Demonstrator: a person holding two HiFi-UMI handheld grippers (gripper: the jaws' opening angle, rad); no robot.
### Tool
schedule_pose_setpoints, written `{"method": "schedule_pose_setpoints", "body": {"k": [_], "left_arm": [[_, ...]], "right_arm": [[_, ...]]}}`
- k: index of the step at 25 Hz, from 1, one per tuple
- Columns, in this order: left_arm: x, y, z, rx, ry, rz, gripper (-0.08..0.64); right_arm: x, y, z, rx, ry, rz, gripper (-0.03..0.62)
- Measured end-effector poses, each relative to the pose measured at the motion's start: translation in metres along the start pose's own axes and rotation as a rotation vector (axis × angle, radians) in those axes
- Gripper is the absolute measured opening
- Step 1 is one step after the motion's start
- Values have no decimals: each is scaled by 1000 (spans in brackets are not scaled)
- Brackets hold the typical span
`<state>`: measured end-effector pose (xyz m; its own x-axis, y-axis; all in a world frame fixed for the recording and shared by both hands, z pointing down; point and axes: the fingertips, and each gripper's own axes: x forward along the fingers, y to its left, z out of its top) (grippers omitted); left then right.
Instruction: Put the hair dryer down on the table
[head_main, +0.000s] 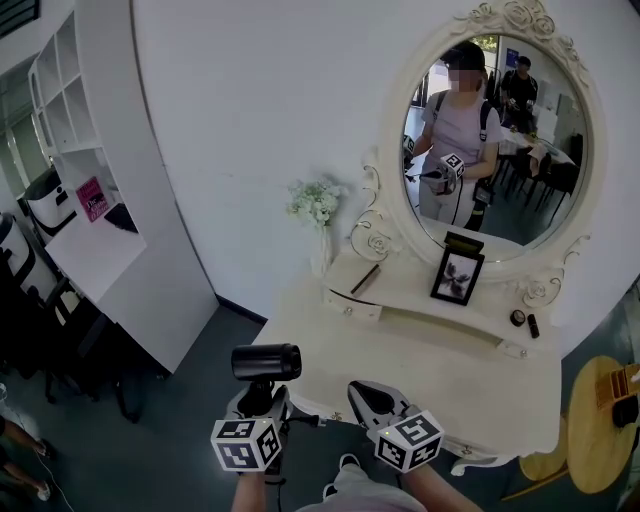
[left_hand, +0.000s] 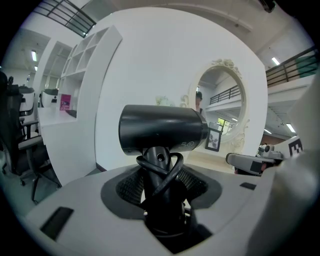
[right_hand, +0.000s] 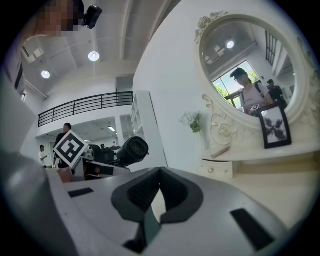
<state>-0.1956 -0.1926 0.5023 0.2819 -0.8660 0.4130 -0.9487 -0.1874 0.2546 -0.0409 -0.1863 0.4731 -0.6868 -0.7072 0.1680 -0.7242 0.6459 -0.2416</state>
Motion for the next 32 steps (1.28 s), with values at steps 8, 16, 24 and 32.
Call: {"method": "schedule_pose_setpoints", "body": {"k": [8, 16, 24, 32], "left_arm": [[27, 6, 14, 3, -5, 11, 200], [63, 8, 28, 32, -6, 9, 199], [109, 15, 31, 36, 37, 36, 199], [157, 13, 22, 46, 111, 42, 199]], "right_arm": [[14, -17, 5, 4, -1, 7, 2], [18, -29, 7, 7, 0, 10, 2], [21, -42, 5, 19, 11, 1, 2], [22, -55, 4, 28, 14, -14, 2]]}}
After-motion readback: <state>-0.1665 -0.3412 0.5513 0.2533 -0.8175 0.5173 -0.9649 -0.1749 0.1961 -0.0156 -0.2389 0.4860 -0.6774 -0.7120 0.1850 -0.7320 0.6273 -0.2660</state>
